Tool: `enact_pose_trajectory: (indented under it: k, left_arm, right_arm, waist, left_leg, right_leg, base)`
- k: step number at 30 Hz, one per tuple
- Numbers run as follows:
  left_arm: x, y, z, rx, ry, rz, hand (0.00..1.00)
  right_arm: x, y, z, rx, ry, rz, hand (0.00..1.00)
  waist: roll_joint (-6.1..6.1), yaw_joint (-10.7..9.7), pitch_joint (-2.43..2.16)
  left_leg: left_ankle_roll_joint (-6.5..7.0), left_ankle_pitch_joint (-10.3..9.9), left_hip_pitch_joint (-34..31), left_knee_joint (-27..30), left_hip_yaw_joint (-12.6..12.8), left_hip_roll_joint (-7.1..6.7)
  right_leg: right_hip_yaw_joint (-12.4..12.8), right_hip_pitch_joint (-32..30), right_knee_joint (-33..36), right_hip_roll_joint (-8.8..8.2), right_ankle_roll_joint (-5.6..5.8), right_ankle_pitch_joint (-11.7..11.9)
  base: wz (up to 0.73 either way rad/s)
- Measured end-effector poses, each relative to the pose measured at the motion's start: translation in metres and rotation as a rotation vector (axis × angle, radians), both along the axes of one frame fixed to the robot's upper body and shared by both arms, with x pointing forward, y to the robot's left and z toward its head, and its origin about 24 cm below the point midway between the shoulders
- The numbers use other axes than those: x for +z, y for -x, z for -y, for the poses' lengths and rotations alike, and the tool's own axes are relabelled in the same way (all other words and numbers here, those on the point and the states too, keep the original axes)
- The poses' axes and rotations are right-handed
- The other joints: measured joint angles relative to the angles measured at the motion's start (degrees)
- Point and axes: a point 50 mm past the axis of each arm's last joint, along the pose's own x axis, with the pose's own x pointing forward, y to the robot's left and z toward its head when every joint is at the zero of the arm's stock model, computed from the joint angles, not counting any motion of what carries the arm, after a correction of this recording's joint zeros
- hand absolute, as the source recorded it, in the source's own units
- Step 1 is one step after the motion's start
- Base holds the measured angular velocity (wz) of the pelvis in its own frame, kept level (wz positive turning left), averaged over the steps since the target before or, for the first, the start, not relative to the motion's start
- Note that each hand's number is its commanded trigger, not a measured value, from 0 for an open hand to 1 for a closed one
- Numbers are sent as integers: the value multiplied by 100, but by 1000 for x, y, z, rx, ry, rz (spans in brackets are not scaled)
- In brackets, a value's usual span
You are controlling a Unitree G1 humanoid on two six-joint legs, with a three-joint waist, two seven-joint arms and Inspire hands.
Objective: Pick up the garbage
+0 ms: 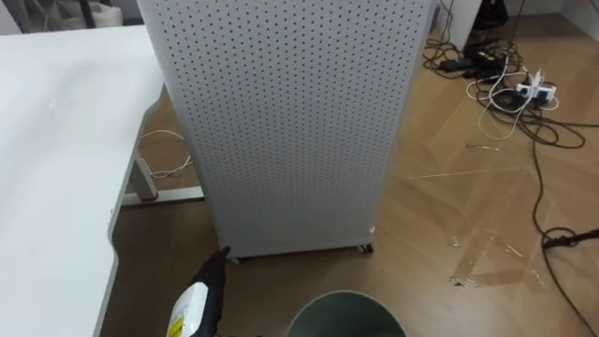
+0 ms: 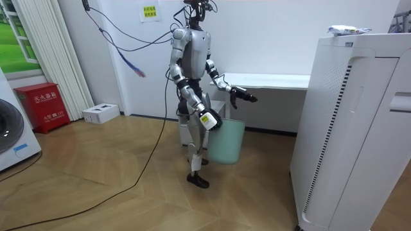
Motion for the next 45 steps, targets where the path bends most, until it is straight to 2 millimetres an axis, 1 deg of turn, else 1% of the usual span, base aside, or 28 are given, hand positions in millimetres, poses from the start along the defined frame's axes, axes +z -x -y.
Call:
enact_pose_trajectory:
  k: [1, 2, 3, 4, 5, 6, 7, 8, 9, 10, 12, 16, 19, 20, 21, 22, 24, 28, 31, 32, 35, 37, 39, 41, 42, 43, 44, 45]
  left_arm:
    - [-6, 10, -6, 22, -5, -32, 0]
    - [-9, 14, -10, 36, -8, -51, 0]
    - [-15, 26, -16, 66, -8, -96, 0]
    - [-18, 31, -19, 78, -8, -117, 0]
    - [-24, 42, -24, 102, -9, -159, 0]
    - [-30, 51, -27, 116, -7, -207, 0]
    - [-35, 59, -30, 131, -3, -249, 0]
    - [-37, 62, -31, 138, 0, -269, 0]
    - [-41, 70, -34, 148, -4, -306, 0]
    - [-45, 77, -36, 166, 5, -343, 0]
    - [-49, 85, -39, 175, 8, -385, 0]
    - [-54, 95, -42, 174, 12, -441, 0]
    - [-59, 105, -46, 189, 4, -495, 0]
    - [-60, 111, -50, 214, 3, -514, 0]
    - [-61, 116, -54, 244, 4, -528, 0]
    - [-61, 119, -56, 257, 4, -532, 0]
    - [-62, 128, -62, 312, 10, -546, 0]
    - [-62, 139, -72, 399, 26, -560, 0]
    - [-62, 141, -74, 412, 31, -567, 0]
    - [-63, 142, -74, 415, 32, -575, 0]
    - [-64, 145, -75, 416, 36, -607, 0]
    - [-65, 149, -76, 440, 46, -628, 0]
    - [-66, 153, -79, 456, 42, -648, 0]
    - [-67, 155, -81, 473, 44, -664, 0]
    - [-68, 159, -80, 474, 45, -683, 0]
    - [-69, 159, -79, 471, 49, -689, 0]
    - [-69, 157, -77, 462, 58, -692, 0]
    - [-70, 158, -76, 457, 64, -697, 0]
  right_arm:
    - [-3, 8, 1, -7, 0, -20, 100]
    - [-4, 11, 1, -8, 2, -29, 100]
    - [-6, 16, 2, -11, 1, -43, 100]
    - [-7, 19, 2, -12, 1, -49, 100]
    - [-9, 23, 3, -15, 3, -64, 100]
    - [-13, 28, 5, -22, 7, -89, 100]
    - [-15, 33, 7, -30, 12, -110, 100]
    - [-16, 34, 8, -34, 14, -116, 100]
    - [-17, 36, 10, -40, 18, -127, 100]
    - [-19, 38, 11, -47, 21, -136, 100]
    - [-20, 41, 15, -73, 23, -147, 100]
    - [-26, 51, 19, -105, 26, -190, 100]
    - [-30, 59, 23, -145, 28, -224, 100]
    - [-31, 62, 24, -151, 31, -232, 100]
    - [-31, 63, 25, -156, 31, -234, 100]
    - [-31, 64, 25, -158, 31, -235, 100]
    - [-31, 67, 26, -165, 27, -241, 100]
    - [-33, 73, 31, -198, 14, -261, 100]
    - [-35, 76, 31, -227, 2, -268, 100]
    - [-35, 76, 30, -237, -4, -269, 100]
    - [-34, 74, 32, -255, -7, -263, 100]
    - [-33, 71, 33, -267, -9, -253, 100]
    - [-34, 71, 33, -271, -9, -256, 100]
    - [-34, 71, 34, -283, -9, -262, 100]
    - [-34, 72, 35, -293, -12, -263, 100]
    - [-35, 72, 35, -301, -14, -266, 100]
    - [-35, 73, 36, -309, -13, -272, 100]
    - [-35, 73, 37, -312, -14, -269, 100]
  waist:
    - [-48, 3, -27]
    - [-73, 10, -45]
    - [-109, 14, -43]
    - [-123, 13, -52]
    - [-174, 5, -31]
    - [-190, 9, -29]
    - [-184, -2, -27]
    - [-170, -1, -17]
    - [-145, -3, -2]
    - [-139, -9, -1]
    - [-123, 15, 5]
    - [-113, -1, -7]
    - [-101, 5, -20]
    - [-98, 17, -30]
    - [-79, 17, -57]
    - [-78, 16, -62]
    - [-68, 27, -116]
    - [-63, 47, -114]
    - [-59, 93, -110]
    - [-55, 104, -99]
    - [-48, 146, -80]
    - [-66, 174, -72]
    - [-45, 168, -81]
    - [-45, 168, -70]
    - [3, 174, -68]
    - [-15, 165, -63]
    - [28, 167, -73]
    - [41, 183, -67]
  left_leg:
    - [-25, -15, 102, 21, 58, 32]
    - [-38, -23, 135, 49, 72, 46]
    - [-84, -63, 205, 127, 81, 77]
    - [-91, -78, 225, 169, 88, 91]
    - [-134, -113, 276, 264, 114, 118]
    - [-149, -131, 312, 302, 115, 147]
    - [-153, -134, 352, 287, 115, 172]
    - [-164, -141, 371, 281, 115, 190]
    - [-195, -164, 408, 268, 114, 226]
    - [-195, -164, 437, 254, 114, 239]
    - [-195, -164, 483, 163, 113, 256]
    - [-196, -164, 506, 62, 116, 253]
    - [-196, -165, 565, -35, 124, 232]
    - [-191, -168, 590, -71, 125, 223]
    - [-179, -179, 598, -115, 125, 223]
    - [-174, -183, 599, -117, 125, 219]
    - [-155, -194, 612, -117, 134, 214]
    - [-133, -213, 726, -124, 127, 206]
    - [-116, -233, 706, -122, 127, 188]
    - [-111, -255, 681, -112, 129, 186]
    - [-73, -359, 614, 56, 131, 130]
    - [-13, -487, 549, 237, 151, 34]
    - [22, -570, 502, 372, 165, 1]
    - [54, -625, 461, 467, 169, -10]
    - [76, -672, 415, 553, 169, 0]
    - [85, -703, 375, 613, 167, 9]
    - [99, -778, 275, 755, 139, 31]
    - [116, -831, 203, 860, 100, 52]
  right_leg:
    - [5, 97, -3, 25, -21, -47]
    - [9, 133, -14, 36, -29, -73]
    - [26, 216, -4, 65, -52, -149]
    - [29, 243, 13, 74, -67, -168]
    - [53, 288, 72, 84, -100, -214]
    - [113, 329, 92, 101, -118, -228]
    - [143, 361, 92, 147, -136, -239]
    - [152, 377, 86, 176, -141, -240]
    - [189, 397, 78, 214, -161, -241]
    - [226, 410, 76, 242, -176, -243]
    - [279, 417, 73, 285, -194, -242]
    - [270, 395, 68, 291, -194, -243]
    - [277, 397, 65, 311, -161, -222]
    - [304, 398, 64, 318, -148, -214]
    - [306, 392, 55, 323, -135, -204]
    - [309, 391, 60, 321, -129, -200]
    - [329, 427, -9, 327, -110, -159]
    - [336, 548, -32, 317, -95, -146]
    - [365, 502, 3, 311, -88, -149]
    - [368, 491, 14, 311, -84, -147]
    - [410, 353, 327, 257, -65, -232]
    - [479, 150, 703, 175, -24, -398]
    - [472, 89, 861, 119, 1, -449]
    - [460, 88, 876, 95, 17, -460]
    - [444, 88, 856, 91, 36, -452]
    - [439, 80, 846, 92, 45, -446]
    - [414, 50, 838, 99, 62, -435]
    - [392, 28, 840, 101, 84, -416]
  base:
    - [-13]
    - [-10]
    - [-7]
    - [-15]
    - [-16]
    - [-13]
    - [-5]
    - [-8]
    - [-16]
    - [-19]
    - [-15]
    - [0]
    - [-1]
    - [-8]
    - [-5]
    - [-4]
    - [-4]
    - [0]
    - [-4]
    - [-7]
    - [-13]
    - [-20]
    - [-9]
    - [0]
    - [0]
    - [0]
    - [0]
    - [0]
